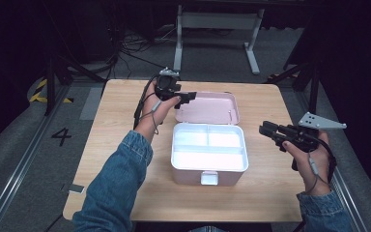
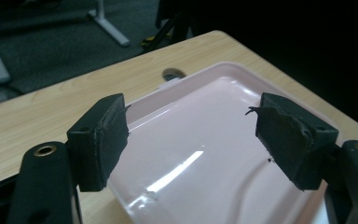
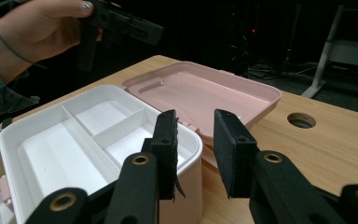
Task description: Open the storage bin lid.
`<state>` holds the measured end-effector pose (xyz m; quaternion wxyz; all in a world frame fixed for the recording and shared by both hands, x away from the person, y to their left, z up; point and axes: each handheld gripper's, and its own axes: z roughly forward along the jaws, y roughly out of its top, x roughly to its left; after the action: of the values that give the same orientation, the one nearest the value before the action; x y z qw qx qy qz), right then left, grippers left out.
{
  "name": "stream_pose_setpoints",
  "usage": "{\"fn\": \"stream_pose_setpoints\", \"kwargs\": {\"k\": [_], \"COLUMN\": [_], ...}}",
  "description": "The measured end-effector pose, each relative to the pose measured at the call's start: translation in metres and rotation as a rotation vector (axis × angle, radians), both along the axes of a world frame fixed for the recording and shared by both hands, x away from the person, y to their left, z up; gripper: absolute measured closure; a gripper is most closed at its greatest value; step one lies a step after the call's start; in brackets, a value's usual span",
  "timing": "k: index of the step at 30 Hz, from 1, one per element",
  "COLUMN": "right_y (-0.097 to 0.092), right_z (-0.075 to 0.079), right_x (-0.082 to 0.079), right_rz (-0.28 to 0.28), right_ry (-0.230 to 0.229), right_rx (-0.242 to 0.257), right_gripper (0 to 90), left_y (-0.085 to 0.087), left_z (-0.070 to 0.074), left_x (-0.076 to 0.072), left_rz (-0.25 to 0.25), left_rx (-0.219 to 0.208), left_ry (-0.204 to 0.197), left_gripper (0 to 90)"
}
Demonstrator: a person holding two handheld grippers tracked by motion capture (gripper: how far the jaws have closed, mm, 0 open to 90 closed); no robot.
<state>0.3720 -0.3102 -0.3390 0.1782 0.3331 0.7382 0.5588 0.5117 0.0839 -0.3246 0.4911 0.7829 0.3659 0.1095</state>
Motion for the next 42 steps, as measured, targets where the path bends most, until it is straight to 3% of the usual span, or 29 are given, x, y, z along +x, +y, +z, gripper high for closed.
{"fn": "stream_pose_setpoints", "kwargs": {"k": [4, 10, 12, 13, 20, 22, 28, 34, 37, 40, 42], "right_y": [0.001, 0.003, 0.004, 0.004, 0.003, 0.002, -0.007, -0.017, -0.020, -0.022, -0.023], "right_z": [0.002, 0.004, 0.004, 0.004, 0.007, 0.007, 0.005, 0.000, -0.002, -0.003, -0.005], "right_x": [0.005, 0.013, 0.015, 0.016, 0.020, 0.021, 0.020, 0.021, 0.021, 0.021, 0.021], "right_rz": [0.004, 0.015, 0.016, 0.020, 0.022, 0.020, -0.006, -0.030, -0.035, -0.037, -0.038], "right_ry": [0.003, 0.009, 0.009, 0.013, 0.008, 0.010, 0.033, 0.074, 0.082, 0.089, 0.100], "right_rx": [0.004, 0.014, 0.015, 0.013, 0.016, 0.016, -0.010, -0.045, -0.055, -0.059, -0.066], "right_gripper": [69.9, 69.5, 69.5, 69.5, 69.5, 69.5, 67.6, 65.6, 64.6, 63.8, 63.4], "left_y": [0.002, 0.019, 0.022, 0.029, 0.051, 0.059, 0.076, 0.090, 0.095, 0.100, 0.103], "left_z": [0.013, 0.036, 0.038, 0.042, 0.045, 0.045, 0.037, 0.013, 0.003, -0.002, -0.007], "left_x": [-0.017, -0.057, -0.062, -0.072, -0.098, -0.106, -0.123, -0.133, -0.134, -0.134, -0.134], "left_rz": [-0.030, -0.056, -0.059, -0.059, -0.066, -0.061, -0.041, -0.047, -0.036, -0.007, -0.003], "left_rx": [0.000, 0.009, 0.013, 0.023, 0.056, 0.082, 0.119, 0.134, 0.137, 0.175, 0.171], "left_ry": [-0.033, -0.098, -0.107, -0.123, -0.133, -0.149, -0.160, -0.129, -0.106, -0.104, -0.089], "left_gripper": [25.6, 25.4, 25.3, 25.3, 25.3, 25.3, 25.2, 25.0, 25.1, 25.2, 25.1]}}
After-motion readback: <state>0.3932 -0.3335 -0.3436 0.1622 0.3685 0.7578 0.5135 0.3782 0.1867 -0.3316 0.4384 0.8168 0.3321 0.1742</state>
